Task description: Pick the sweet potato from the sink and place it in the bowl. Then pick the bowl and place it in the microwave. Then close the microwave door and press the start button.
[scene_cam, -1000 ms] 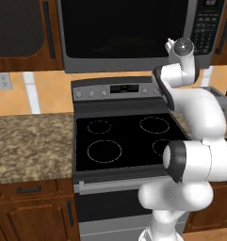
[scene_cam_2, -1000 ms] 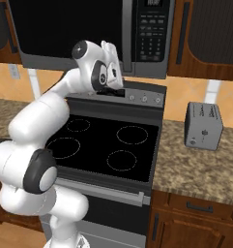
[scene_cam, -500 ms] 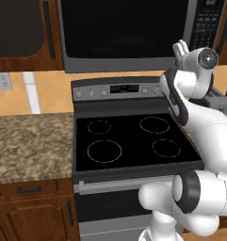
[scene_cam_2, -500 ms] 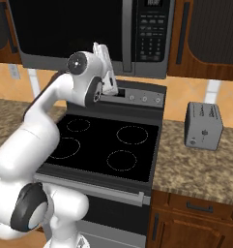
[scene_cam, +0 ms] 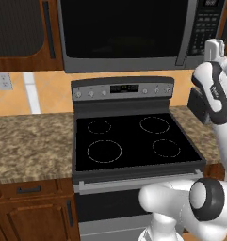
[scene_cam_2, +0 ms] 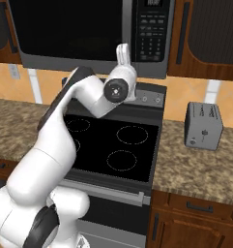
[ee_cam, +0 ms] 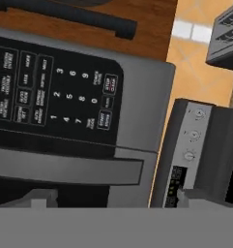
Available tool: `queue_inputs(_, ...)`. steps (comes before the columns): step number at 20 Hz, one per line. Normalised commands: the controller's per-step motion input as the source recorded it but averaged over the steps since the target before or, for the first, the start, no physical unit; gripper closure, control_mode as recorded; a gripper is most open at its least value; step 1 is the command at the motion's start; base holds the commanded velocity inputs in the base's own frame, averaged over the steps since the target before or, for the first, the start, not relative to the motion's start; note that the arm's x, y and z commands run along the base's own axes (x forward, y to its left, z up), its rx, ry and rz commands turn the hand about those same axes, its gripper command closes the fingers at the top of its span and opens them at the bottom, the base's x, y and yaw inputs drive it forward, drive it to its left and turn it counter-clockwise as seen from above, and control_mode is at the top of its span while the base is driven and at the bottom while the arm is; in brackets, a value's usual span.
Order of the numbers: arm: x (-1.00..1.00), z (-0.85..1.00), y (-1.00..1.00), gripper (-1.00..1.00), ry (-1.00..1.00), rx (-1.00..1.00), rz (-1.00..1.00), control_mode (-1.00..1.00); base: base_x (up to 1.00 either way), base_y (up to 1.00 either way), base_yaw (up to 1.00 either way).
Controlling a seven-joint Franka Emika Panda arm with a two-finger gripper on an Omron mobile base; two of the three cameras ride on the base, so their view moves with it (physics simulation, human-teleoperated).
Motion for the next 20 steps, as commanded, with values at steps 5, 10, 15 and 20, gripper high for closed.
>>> queue_inputs(5,0.00,0.19,-0.54,1.00,-0.18,0.07,0.08,-1.00,0.00,0.00,0.00)
queue_inputs(10,0.02,0.05,-0.01,1.00,-0.01,0.12,0.16,-1.00,0.00,0.00,0.00)
queue_inputs(15,0.32,0.39,0.00,1.00,0.00,0.04,0.07,-1.00,0.00,0.00,0.00)
queue_inputs(20,0.36,0.02,0.00,1.00,0.00,0.02,0.00,-1.00,0.00,0.00,0.00)
